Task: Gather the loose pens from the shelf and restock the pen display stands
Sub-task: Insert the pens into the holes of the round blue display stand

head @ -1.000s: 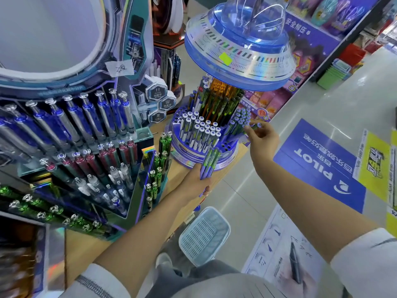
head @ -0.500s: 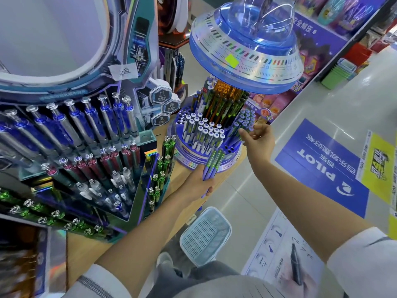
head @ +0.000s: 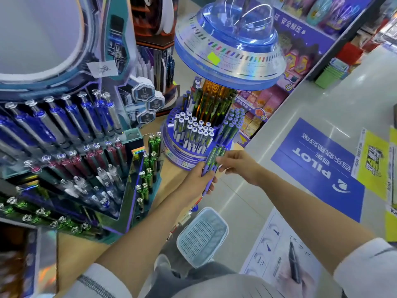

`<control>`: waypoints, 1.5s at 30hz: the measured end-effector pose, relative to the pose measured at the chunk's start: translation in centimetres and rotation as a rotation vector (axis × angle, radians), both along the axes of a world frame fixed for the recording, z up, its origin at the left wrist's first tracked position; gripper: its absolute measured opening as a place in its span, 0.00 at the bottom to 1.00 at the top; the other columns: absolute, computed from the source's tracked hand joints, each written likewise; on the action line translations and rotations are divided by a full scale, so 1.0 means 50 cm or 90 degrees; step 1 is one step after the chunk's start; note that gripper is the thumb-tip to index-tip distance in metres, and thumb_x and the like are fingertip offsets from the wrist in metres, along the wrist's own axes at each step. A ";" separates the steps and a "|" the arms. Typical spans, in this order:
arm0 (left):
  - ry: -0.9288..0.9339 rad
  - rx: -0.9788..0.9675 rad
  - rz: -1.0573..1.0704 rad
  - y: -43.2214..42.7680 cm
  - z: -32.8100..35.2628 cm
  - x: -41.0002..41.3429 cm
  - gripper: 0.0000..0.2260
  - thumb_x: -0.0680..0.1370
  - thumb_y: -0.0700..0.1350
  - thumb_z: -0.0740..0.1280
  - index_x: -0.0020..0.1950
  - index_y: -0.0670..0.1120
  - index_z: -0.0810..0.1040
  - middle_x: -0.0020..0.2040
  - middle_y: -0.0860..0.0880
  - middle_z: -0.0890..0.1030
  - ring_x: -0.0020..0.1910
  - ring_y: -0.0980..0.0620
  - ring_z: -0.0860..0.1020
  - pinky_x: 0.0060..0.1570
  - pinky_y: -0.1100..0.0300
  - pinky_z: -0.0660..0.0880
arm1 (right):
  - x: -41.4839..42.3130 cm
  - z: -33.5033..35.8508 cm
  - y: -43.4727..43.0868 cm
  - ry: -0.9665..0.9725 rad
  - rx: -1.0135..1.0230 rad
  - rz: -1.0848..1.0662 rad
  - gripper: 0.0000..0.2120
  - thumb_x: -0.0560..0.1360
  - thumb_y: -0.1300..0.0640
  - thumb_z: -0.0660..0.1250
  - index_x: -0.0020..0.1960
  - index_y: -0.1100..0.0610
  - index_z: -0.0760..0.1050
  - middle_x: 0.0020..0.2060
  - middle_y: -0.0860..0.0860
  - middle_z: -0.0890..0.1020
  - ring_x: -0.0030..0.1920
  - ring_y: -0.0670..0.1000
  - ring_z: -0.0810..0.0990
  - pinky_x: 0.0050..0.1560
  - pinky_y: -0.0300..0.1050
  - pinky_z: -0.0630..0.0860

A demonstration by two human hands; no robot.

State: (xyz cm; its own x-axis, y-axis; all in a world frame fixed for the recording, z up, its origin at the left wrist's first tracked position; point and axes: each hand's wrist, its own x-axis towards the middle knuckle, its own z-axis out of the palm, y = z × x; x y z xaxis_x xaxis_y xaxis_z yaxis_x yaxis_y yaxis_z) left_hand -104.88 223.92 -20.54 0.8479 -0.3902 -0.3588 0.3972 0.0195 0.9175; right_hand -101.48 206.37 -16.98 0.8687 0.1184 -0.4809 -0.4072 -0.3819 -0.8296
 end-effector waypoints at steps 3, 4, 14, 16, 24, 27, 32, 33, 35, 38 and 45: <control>-0.009 -0.009 0.000 -0.013 0.006 -0.002 0.07 0.82 0.39 0.58 0.60 0.42 0.71 0.42 0.46 0.79 0.35 0.51 0.77 0.33 0.61 0.75 | -0.005 0.005 -0.014 -0.048 0.009 -0.025 0.07 0.74 0.58 0.72 0.42 0.61 0.77 0.32 0.51 0.81 0.34 0.45 0.80 0.39 0.36 0.75; -0.004 -0.015 0.007 -0.015 0.006 -0.002 0.07 0.82 0.39 0.58 0.59 0.42 0.70 0.42 0.46 0.79 0.35 0.49 0.77 0.33 0.61 0.75 | -0.003 0.010 -0.020 -0.087 0.015 -0.078 0.06 0.75 0.59 0.71 0.43 0.61 0.77 0.32 0.51 0.81 0.34 0.45 0.81 0.39 0.37 0.75; 0.021 -0.005 0.053 -0.019 0.001 0.005 0.05 0.82 0.41 0.59 0.55 0.40 0.69 0.43 0.43 0.79 0.35 0.49 0.77 0.33 0.58 0.75 | 0.042 0.029 -0.035 -0.360 -0.140 -0.359 0.06 0.75 0.59 0.71 0.45 0.63 0.79 0.33 0.49 0.83 0.35 0.46 0.82 0.41 0.44 0.78; 0.014 -0.002 0.056 -0.017 0.004 0.007 0.06 0.82 0.41 0.59 0.56 0.39 0.70 0.43 0.44 0.79 0.35 0.49 0.77 0.33 0.59 0.75 | 0.048 0.016 -0.030 -0.347 -0.179 -0.361 0.07 0.73 0.57 0.72 0.42 0.61 0.79 0.35 0.53 0.83 0.38 0.54 0.82 0.44 0.51 0.79; 0.000 0.023 0.045 -0.005 0.002 0.013 0.03 0.82 0.40 0.59 0.52 0.42 0.70 0.42 0.45 0.79 0.36 0.48 0.76 0.33 0.59 0.75 | 0.063 0.017 -0.009 -0.369 -0.273 -0.335 0.10 0.72 0.58 0.74 0.44 0.58 0.72 0.38 0.52 0.83 0.39 0.51 0.81 0.40 0.42 0.74; 0.004 0.013 0.047 -0.006 0.005 0.013 0.03 0.82 0.40 0.59 0.54 0.40 0.70 0.42 0.44 0.78 0.35 0.49 0.76 0.31 0.60 0.75 | 0.063 0.009 -0.011 -0.361 -0.295 -0.331 0.10 0.71 0.59 0.74 0.43 0.59 0.73 0.37 0.51 0.82 0.38 0.51 0.80 0.39 0.43 0.74; 0.005 0.017 0.038 0.001 0.002 0.019 0.03 0.82 0.40 0.60 0.53 0.42 0.71 0.43 0.44 0.79 0.35 0.50 0.77 0.34 0.59 0.76 | 0.053 0.010 -0.001 -0.317 -0.152 -0.378 0.18 0.70 0.58 0.76 0.51 0.55 0.69 0.41 0.51 0.81 0.37 0.45 0.78 0.39 0.39 0.75; 0.006 0.020 0.038 0.001 0.001 0.019 0.03 0.82 0.40 0.60 0.53 0.41 0.71 0.43 0.44 0.79 0.35 0.50 0.77 0.34 0.58 0.76 | 0.051 0.008 0.001 -0.315 -0.157 -0.376 0.16 0.71 0.57 0.76 0.49 0.55 0.69 0.41 0.51 0.80 0.37 0.46 0.79 0.40 0.41 0.76; 0.009 0.028 0.037 0.000 0.001 0.019 0.06 0.82 0.40 0.60 0.56 0.39 0.72 0.44 0.44 0.79 0.36 0.50 0.77 0.33 0.59 0.76 | 0.046 0.000 -0.001 -0.296 -0.175 -0.349 0.12 0.72 0.52 0.74 0.44 0.55 0.71 0.39 0.54 0.80 0.40 0.52 0.81 0.43 0.49 0.79; 0.011 0.021 0.028 -0.009 0.005 0.018 0.07 0.81 0.39 0.60 0.58 0.38 0.71 0.43 0.44 0.79 0.34 0.50 0.77 0.31 0.60 0.76 | 0.033 0.003 -0.006 -0.153 -0.076 -0.210 0.13 0.76 0.47 0.69 0.46 0.58 0.77 0.38 0.53 0.82 0.40 0.52 0.81 0.43 0.48 0.78; -0.022 0.031 0.042 -0.027 0.017 0.021 0.09 0.83 0.41 0.57 0.51 0.39 0.75 0.41 0.44 0.78 0.35 0.50 0.76 0.39 0.54 0.78 | 0.014 0.005 -0.015 -0.097 0.020 -0.066 0.07 0.76 0.58 0.70 0.40 0.57 0.78 0.32 0.48 0.82 0.37 0.49 0.80 0.45 0.44 0.77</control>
State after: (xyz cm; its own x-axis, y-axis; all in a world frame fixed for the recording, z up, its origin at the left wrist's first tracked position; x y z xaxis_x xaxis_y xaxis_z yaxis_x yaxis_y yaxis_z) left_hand -103.83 222.57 -19.71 0.8835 -0.3161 -0.3456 0.3640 -0.0010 0.9314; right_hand -100.79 205.64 -16.72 0.9398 0.0382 -0.3397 -0.3110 -0.3170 -0.8960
